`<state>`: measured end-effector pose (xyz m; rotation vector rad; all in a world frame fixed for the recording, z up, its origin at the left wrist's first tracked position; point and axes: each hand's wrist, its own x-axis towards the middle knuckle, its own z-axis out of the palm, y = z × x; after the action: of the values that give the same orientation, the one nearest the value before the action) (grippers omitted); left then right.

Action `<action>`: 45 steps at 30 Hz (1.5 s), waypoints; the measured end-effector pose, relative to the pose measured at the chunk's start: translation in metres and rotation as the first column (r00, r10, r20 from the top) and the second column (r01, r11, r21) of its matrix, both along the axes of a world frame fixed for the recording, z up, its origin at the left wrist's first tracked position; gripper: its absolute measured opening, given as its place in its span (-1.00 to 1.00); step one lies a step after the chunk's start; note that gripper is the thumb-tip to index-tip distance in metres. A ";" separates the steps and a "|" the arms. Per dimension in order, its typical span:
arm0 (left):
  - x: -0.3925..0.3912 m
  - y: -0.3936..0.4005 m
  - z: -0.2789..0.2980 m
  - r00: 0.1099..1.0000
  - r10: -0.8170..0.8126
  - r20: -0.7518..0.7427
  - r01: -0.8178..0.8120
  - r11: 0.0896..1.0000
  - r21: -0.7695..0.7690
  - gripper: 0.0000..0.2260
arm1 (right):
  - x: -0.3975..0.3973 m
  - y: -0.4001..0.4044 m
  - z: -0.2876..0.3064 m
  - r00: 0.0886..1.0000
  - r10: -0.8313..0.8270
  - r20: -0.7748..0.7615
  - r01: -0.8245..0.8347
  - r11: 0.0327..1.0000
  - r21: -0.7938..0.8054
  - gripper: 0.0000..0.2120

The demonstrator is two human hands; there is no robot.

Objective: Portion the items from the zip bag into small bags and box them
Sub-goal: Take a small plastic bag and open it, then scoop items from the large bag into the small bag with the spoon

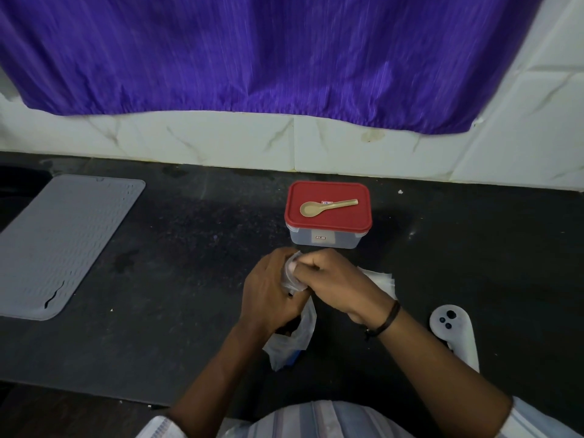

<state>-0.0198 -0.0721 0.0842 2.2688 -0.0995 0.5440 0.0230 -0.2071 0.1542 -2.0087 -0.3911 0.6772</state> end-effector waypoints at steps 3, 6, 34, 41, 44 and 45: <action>0.001 0.008 0.003 0.997 0.072 -0.021 -0.072 0.997 -0.017 -0.70 | 0.014 -0.008 0.010 0.994 -0.112 -0.007 0.112 0.983 0.144 -0.79; -0.002 0.020 0.003 0.991 0.127 -0.041 -0.130 0.989 -0.067 -0.65 | 0.057 -0.020 -0.003 0.898 -0.249 0.363 0.248 0.967 0.048 -0.82; -0.043 0.033 -0.016 0.759 0.333 -0.559 -0.401 0.916 0.001 -0.64 | -0.036 -0.022 -0.023 0.675 0.326 0.661 -0.072 0.922 -0.381 -0.91; -0.044 0.031 -0.016 0.733 0.375 -0.568 -0.425 0.904 0.048 -0.67 | -0.041 -0.014 -0.023 0.771 0.317 0.552 -0.020 0.878 -0.478 -0.86; -0.045 0.029 -0.016 0.741 0.344 -0.577 -0.417 0.909 0.006 -0.73 | -0.041 -0.006 -0.037 0.820 0.373 0.434 -0.069 0.818 -0.572 -0.83; -0.045 0.029 -0.017 0.743 0.324 -0.585 -0.417 0.909 -0.027 -0.75 | -0.041 -0.004 -0.041 0.824 0.375 0.425 -0.066 0.808 -0.585 -0.83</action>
<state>-0.0645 -0.0435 0.0676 2.2033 0.6941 0.0361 -0.0180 -0.2106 0.1129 -2.7419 -0.8601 0.3879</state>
